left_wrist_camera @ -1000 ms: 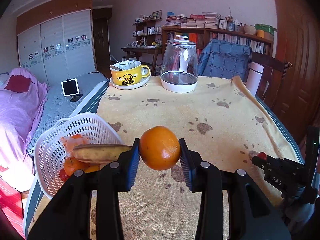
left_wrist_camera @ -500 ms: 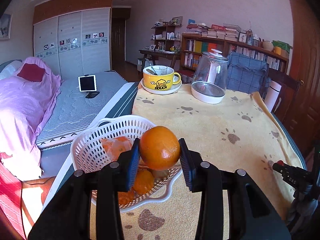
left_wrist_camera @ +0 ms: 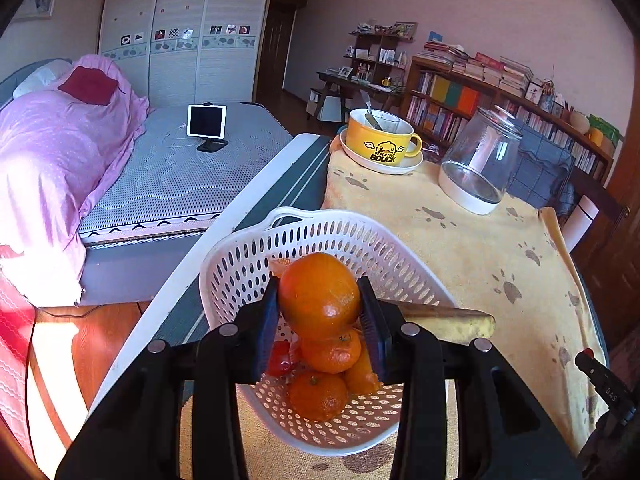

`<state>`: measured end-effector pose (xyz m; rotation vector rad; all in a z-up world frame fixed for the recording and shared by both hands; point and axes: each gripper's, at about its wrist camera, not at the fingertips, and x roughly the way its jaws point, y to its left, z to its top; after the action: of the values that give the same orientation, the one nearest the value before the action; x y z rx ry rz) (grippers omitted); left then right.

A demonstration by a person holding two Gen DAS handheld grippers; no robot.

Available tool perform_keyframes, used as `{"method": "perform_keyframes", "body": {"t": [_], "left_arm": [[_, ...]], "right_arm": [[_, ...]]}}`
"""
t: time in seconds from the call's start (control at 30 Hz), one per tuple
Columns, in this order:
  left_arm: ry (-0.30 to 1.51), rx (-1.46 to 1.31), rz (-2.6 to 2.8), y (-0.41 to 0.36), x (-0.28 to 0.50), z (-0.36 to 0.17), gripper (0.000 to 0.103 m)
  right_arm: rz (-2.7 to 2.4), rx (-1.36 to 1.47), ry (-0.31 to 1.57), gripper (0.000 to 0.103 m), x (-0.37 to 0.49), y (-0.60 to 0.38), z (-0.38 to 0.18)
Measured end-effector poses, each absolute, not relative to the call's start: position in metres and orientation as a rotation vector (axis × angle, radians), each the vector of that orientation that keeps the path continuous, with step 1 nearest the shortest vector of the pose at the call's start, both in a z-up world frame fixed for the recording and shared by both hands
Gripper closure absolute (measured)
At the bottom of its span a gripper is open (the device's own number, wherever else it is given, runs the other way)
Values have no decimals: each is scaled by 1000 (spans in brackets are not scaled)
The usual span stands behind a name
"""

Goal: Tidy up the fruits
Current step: 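Carry the orange into the basket and open the left tool, then carry the small red tomato into the basket and open the right tool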

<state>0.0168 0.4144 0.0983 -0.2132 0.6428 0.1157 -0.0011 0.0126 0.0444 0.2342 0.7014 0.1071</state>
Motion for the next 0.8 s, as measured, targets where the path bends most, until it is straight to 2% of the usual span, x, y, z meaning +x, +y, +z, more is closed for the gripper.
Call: {"method": "perform_keyframes", "body": {"t": [0.1,0.13,0.17,0.23,0.5,0.57,0.8], "left_arm": [[649,-221,116,418,18,96,63],[653,-226,119,419,18,96,59],[656,-234,123,421,18,95,50],[653,-253,133,425,17,96,46],[611,-287,149,435,8,110,44],[594,-296,157,438,3,114,35],[544,-277,202,440,-7,127,31]], "right_arm": [[118,233,703,73,-2,18,45],[121,234,705,73,-2,19,45],[125,235,706,73,-3,21,45],[137,242,708,73,-4,23,46],[229,272,706,73,-8,44,58],[260,269,704,73,-10,54,62],[401,235,675,73,-11,106,87]]}}
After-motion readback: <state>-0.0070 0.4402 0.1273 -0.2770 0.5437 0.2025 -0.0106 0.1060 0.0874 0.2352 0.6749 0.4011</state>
